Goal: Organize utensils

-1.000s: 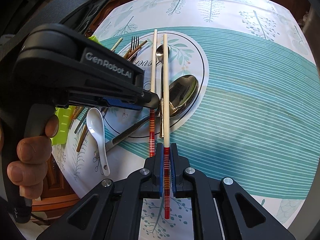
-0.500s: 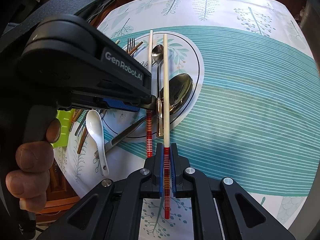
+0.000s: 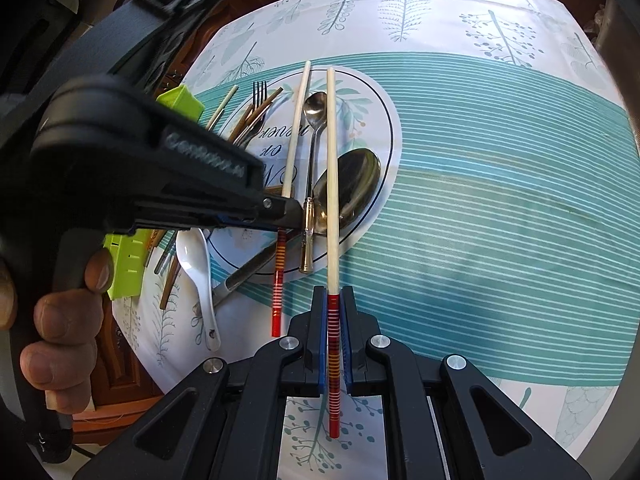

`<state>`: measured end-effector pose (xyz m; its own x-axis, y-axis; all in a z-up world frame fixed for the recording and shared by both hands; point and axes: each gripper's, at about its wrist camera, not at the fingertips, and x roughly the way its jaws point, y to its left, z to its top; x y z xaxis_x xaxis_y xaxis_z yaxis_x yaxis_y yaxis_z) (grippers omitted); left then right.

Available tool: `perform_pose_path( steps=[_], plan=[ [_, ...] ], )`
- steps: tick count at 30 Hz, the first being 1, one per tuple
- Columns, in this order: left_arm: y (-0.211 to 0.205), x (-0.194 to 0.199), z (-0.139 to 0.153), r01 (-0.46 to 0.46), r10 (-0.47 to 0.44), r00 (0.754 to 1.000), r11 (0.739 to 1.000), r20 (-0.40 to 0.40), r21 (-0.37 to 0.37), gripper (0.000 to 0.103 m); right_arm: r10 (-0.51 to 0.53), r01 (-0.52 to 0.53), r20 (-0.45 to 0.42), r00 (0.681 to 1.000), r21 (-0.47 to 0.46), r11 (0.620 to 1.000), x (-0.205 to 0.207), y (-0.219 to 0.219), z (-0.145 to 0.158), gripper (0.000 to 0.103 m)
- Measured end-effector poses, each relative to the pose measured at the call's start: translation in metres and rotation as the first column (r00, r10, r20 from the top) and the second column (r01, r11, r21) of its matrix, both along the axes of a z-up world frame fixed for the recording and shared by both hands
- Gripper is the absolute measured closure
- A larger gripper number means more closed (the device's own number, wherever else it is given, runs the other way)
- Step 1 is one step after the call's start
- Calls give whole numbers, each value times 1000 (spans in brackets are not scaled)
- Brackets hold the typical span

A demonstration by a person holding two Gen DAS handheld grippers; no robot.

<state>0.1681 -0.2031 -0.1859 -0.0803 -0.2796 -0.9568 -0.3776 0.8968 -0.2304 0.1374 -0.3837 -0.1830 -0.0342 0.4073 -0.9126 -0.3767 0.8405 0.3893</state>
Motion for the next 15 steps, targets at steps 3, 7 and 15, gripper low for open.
perform_pose_path(
  steps=[3, 7, 15],
  plan=[
    [3, -6, 10, 33, -32, 999, 999, 22, -6, 100, -6, 6, -12, 1000, 11, 1000, 0, 1, 1, 97],
    [16, -18, 26, 63, -63, 997, 998, 47, 2, 100, -21, 23, -43, 999, 43, 999, 1, 3, 5, 97],
    [57, -58, 63, 62, -64, 994, 998, 91, 16, 100, -9, 19, -108, 994, 98, 995, -1, 29, 17, 97]
  ],
)
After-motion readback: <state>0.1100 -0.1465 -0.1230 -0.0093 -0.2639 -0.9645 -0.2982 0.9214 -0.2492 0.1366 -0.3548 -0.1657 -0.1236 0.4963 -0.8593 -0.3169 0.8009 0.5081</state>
